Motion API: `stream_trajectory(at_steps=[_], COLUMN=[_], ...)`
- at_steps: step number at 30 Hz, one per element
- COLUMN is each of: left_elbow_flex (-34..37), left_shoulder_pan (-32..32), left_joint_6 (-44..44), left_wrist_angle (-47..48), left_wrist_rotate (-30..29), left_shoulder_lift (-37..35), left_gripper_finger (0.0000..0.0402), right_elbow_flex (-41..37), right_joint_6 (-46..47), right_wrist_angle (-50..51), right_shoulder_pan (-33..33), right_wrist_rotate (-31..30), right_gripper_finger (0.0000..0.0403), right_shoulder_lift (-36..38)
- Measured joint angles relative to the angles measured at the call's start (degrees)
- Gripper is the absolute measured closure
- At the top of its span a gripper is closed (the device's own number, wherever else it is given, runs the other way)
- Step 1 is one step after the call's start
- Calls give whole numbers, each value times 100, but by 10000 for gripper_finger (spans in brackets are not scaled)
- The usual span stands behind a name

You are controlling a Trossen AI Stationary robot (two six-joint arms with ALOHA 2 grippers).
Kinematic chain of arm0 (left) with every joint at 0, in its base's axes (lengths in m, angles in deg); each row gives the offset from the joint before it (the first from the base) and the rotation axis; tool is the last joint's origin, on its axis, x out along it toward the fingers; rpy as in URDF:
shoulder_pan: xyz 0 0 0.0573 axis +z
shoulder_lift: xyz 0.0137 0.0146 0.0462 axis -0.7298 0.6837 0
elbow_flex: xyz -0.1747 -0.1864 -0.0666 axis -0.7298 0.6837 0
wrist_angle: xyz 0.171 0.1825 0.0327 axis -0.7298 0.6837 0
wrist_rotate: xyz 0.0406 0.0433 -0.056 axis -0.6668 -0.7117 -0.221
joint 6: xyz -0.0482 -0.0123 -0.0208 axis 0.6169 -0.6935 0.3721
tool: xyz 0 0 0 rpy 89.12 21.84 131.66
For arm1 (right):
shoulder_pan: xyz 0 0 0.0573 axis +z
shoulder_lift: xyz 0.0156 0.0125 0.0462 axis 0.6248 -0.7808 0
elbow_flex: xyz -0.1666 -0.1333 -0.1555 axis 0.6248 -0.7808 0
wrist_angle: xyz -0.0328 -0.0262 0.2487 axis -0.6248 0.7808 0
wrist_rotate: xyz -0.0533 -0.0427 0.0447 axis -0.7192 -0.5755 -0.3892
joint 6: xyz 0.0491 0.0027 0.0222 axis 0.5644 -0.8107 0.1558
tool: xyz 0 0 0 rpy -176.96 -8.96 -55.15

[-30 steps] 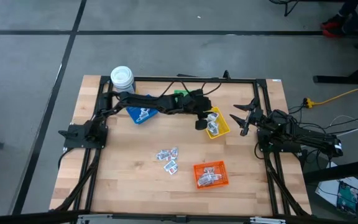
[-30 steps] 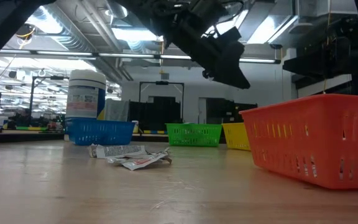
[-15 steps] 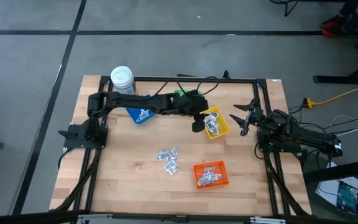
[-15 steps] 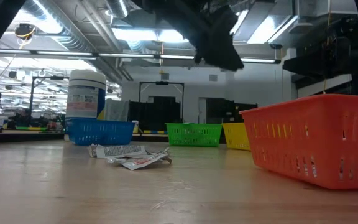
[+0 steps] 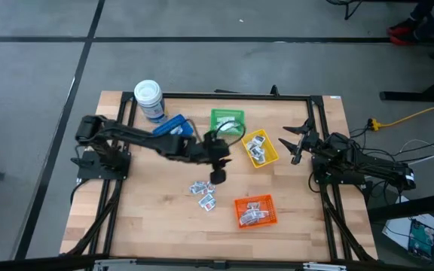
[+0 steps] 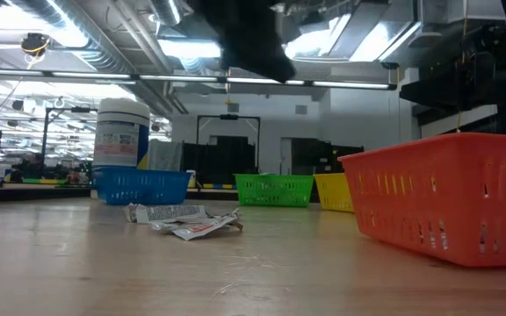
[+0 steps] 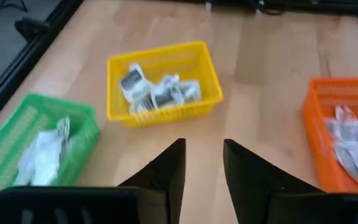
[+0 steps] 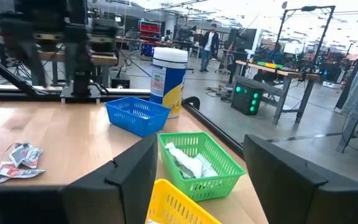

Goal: Pick & Place First Aid Supplies
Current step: Put the white ointment pack into the orange bin

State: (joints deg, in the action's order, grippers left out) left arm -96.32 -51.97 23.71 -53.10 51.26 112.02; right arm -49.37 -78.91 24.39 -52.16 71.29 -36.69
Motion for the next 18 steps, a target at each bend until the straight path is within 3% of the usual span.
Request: stream_trajectory(at_steps=[6,12,18], left_elbow_flex=[292,302,302], left_shoulder_pan=[-725,-1421,-1731], left_joint_6=[918,1621,2147], left_wrist_angle=[948,1561,2215], left_wrist_rotate=[-357,-369,-535], left_shoulder_lift=[-399,-348,-143], left_gripper_finger=[309,311,311], right_elbow_flex=[0,0,0], right_joint_6=[2,0,0], right_wrist_angle=[1,2,1], right_shoulder_pan=[2,1,1], right_wrist_rotate=[3,2,2], right_gripper_finger=[166,166,166], right_shoulder_lift=[-2,-2,-2])
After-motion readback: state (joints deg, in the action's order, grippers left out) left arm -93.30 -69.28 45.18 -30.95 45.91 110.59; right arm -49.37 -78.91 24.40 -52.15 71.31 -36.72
